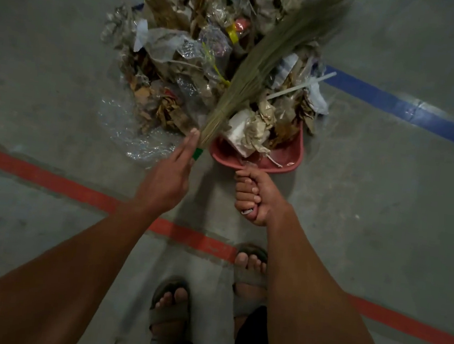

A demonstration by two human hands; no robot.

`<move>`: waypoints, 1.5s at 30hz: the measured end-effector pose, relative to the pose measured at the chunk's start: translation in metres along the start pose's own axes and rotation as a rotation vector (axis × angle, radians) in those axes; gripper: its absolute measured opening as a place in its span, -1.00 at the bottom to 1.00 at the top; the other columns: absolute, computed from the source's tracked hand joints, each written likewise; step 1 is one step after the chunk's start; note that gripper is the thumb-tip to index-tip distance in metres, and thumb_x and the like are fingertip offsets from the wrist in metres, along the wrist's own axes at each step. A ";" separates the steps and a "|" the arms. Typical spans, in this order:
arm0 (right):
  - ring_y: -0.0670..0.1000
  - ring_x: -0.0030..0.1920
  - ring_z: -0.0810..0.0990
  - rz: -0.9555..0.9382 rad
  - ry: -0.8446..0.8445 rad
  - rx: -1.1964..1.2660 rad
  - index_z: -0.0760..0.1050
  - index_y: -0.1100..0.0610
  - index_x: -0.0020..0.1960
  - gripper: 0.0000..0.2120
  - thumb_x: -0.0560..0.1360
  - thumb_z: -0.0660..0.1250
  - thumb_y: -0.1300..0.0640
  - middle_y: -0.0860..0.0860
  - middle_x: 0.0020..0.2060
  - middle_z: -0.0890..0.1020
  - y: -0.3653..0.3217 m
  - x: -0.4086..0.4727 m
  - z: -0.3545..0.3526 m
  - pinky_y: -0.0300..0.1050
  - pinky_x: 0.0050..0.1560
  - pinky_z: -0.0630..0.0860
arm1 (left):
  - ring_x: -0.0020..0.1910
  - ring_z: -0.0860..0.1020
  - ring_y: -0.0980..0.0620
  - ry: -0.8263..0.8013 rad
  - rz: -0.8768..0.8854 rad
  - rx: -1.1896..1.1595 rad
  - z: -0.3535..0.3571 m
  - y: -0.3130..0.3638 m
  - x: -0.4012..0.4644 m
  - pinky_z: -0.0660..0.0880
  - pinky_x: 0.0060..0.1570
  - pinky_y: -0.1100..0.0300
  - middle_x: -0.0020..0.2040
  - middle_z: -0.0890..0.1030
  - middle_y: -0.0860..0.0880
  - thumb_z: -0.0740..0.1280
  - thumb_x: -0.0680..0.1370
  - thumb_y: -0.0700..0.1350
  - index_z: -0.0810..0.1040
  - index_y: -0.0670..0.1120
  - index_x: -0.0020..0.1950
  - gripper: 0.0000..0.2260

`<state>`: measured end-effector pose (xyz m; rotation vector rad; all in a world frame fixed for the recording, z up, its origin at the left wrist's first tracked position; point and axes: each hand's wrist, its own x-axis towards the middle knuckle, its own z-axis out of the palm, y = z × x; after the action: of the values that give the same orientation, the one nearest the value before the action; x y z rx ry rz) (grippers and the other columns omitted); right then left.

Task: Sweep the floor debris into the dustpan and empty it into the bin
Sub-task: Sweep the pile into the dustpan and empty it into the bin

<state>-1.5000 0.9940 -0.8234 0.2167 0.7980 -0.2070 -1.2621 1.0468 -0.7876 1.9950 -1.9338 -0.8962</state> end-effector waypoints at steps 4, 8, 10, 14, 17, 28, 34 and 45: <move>-0.15 -0.70 0.14 0.015 -0.011 0.004 0.09 -0.05 -0.33 -0.59 0.56 0.24 0.15 -0.12 -0.65 0.20 0.000 -0.004 -0.008 -0.31 -0.64 0.02 | 0.31 0.54 -0.23 0.070 0.024 -0.016 -0.015 0.012 0.020 0.57 0.14 -0.13 0.68 0.14 0.05 0.13 0.73 -0.11 -0.03 0.05 0.70 -0.43; -0.14 -0.70 0.13 0.021 -0.026 -0.003 0.20 0.00 -0.41 -0.60 0.56 0.25 0.15 -0.13 -0.65 0.20 -0.003 -0.006 -0.012 -0.30 -0.63 0.02 | 0.53 0.36 -0.12 0.022 0.071 0.028 -0.006 0.009 0.062 0.43 0.35 -0.01 0.68 0.13 0.02 0.15 0.73 -0.02 -0.02 0.05 0.70 -0.43; -0.14 -0.70 0.13 0.023 -0.029 -0.002 0.22 0.01 -0.41 -0.60 0.56 0.25 0.15 -0.13 -0.65 0.20 -0.004 -0.007 -0.013 -0.29 -0.63 0.02 | 0.50 0.40 -0.17 -0.058 0.061 0.098 0.002 0.003 0.075 0.48 0.35 -0.11 0.67 0.16 0.00 0.17 0.72 -0.02 -0.01 0.05 0.70 -0.42; -0.14 -0.69 0.11 0.009 -0.008 -0.022 0.25 0.02 -0.44 -0.60 0.54 0.25 0.15 -0.13 -0.66 0.21 -0.004 -0.013 -0.008 -0.29 -0.62 0.00 | 0.47 0.43 -0.21 -0.138 0.073 0.071 0.011 0.009 0.066 0.48 0.35 -0.16 0.64 0.25 -0.05 0.20 0.70 -0.06 0.08 0.02 0.69 -0.43; -0.14 -0.70 0.11 0.017 0.021 -0.015 0.25 0.03 -0.46 -0.58 0.55 0.25 0.14 -0.13 -0.66 0.20 0.002 -0.024 -0.005 -0.28 -0.63 0.00 | 0.38 0.51 -0.24 -0.189 0.097 0.086 0.009 0.014 0.039 0.52 0.27 -0.15 0.63 0.27 -0.03 0.19 0.70 -0.04 0.04 0.06 0.69 -0.42; -0.14 -0.70 0.10 0.021 0.047 -0.070 0.21 0.03 -0.44 -0.59 0.54 0.26 0.16 -0.11 -0.65 0.21 0.055 -0.102 0.020 -0.31 -0.65 0.02 | 0.33 0.54 -0.26 -0.271 0.093 0.079 -0.039 0.062 -0.040 0.57 0.17 -0.16 0.65 0.20 0.01 0.16 0.71 -0.07 -0.01 0.06 0.69 -0.41; -0.14 -0.71 0.10 0.000 0.090 -0.046 0.20 0.02 -0.45 -0.59 0.52 0.26 0.17 -0.10 -0.66 0.19 0.096 -0.173 0.054 -0.34 -0.65 0.03 | 0.15 0.61 -0.30 -0.304 0.101 0.110 -0.091 0.121 -0.082 0.58 0.06 -0.08 0.67 0.13 0.09 0.19 0.71 -0.07 -0.01 0.07 0.70 -0.40; -0.13 -0.71 0.11 -0.097 0.023 -0.057 0.16 0.01 -0.40 -0.59 0.60 0.15 0.20 -0.08 -0.65 0.17 0.159 -0.321 0.141 -0.32 -0.62 0.00 | 0.09 0.63 -0.29 -0.334 0.163 0.164 -0.214 0.243 -0.160 0.55 0.03 -0.07 0.68 0.08 0.10 0.16 0.73 -0.07 -0.04 0.07 0.70 -0.41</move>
<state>-1.5799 1.1407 -0.4772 0.1272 0.8374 -0.2738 -1.3344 1.1208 -0.4421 1.8288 -2.3810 -1.1186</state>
